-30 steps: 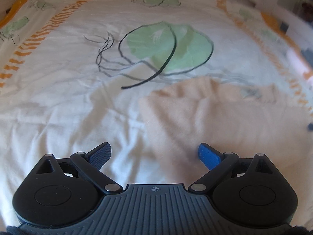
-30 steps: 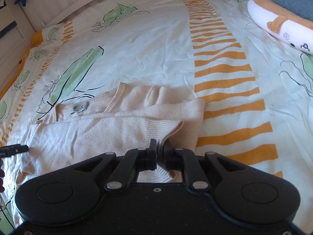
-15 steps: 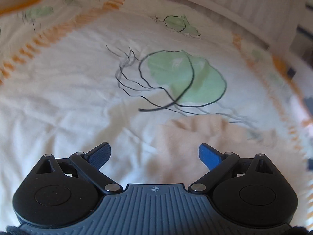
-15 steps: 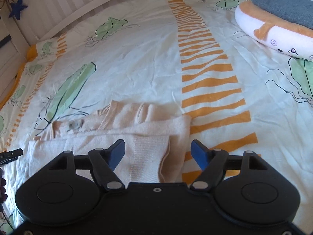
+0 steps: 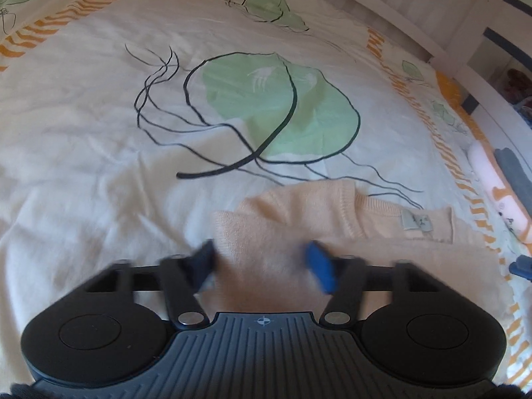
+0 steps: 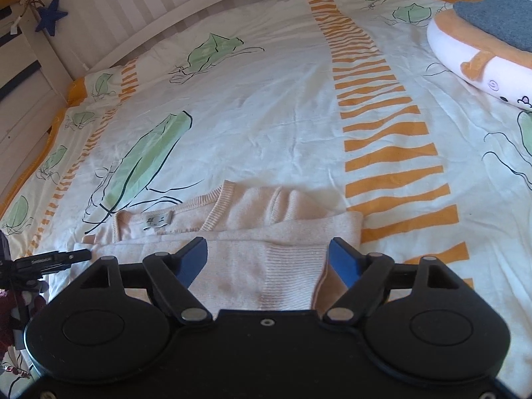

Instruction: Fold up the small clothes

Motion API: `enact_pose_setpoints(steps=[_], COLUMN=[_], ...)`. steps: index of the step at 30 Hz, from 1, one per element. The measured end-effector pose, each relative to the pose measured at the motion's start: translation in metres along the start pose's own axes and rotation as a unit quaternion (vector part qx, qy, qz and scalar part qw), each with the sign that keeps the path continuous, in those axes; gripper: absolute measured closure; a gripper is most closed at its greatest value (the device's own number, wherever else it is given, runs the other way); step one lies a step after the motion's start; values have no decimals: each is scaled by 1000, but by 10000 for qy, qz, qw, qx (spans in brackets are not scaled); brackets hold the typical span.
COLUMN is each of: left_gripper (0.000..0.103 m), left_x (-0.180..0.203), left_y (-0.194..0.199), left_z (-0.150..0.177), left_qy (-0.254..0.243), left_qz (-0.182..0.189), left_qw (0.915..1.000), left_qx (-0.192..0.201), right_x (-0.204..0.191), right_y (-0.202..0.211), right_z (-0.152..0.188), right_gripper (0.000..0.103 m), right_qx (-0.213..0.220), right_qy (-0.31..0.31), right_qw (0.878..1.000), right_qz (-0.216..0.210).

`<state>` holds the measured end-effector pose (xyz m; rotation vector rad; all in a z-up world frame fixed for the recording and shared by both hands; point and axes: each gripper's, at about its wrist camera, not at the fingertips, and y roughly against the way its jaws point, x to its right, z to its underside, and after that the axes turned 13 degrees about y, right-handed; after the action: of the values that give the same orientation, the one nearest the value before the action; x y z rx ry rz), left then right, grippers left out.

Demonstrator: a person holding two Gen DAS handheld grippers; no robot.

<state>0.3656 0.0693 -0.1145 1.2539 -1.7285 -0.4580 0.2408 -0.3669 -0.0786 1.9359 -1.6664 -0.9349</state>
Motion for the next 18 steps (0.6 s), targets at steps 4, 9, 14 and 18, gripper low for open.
enact_pose_setpoints(steps=[4,9,14,18], left_gripper=[91,86,55,27], left_x=[10,21,-2,-3], left_y=[10,6,-9,-9], left_z=[2,7,4,-3], left_qy=[-20,-749,-454,-514], left_qz=[25,-868,-918,-1219], left_qw=[9994,9911,9915,9883], left_qx=[351,679,803,760], right_x=[-1,-2,-2,0], right_y=[0,1,1,0], right_z=[0,-1,0,0], right_gripper=[21,21,21,20], right_qx=[-11,-5,-17,-34], right_qy=[10,8,29,-30], right_qw=[10000,10000,9999,10000], right_qz=[-58,-91,-98,-61])
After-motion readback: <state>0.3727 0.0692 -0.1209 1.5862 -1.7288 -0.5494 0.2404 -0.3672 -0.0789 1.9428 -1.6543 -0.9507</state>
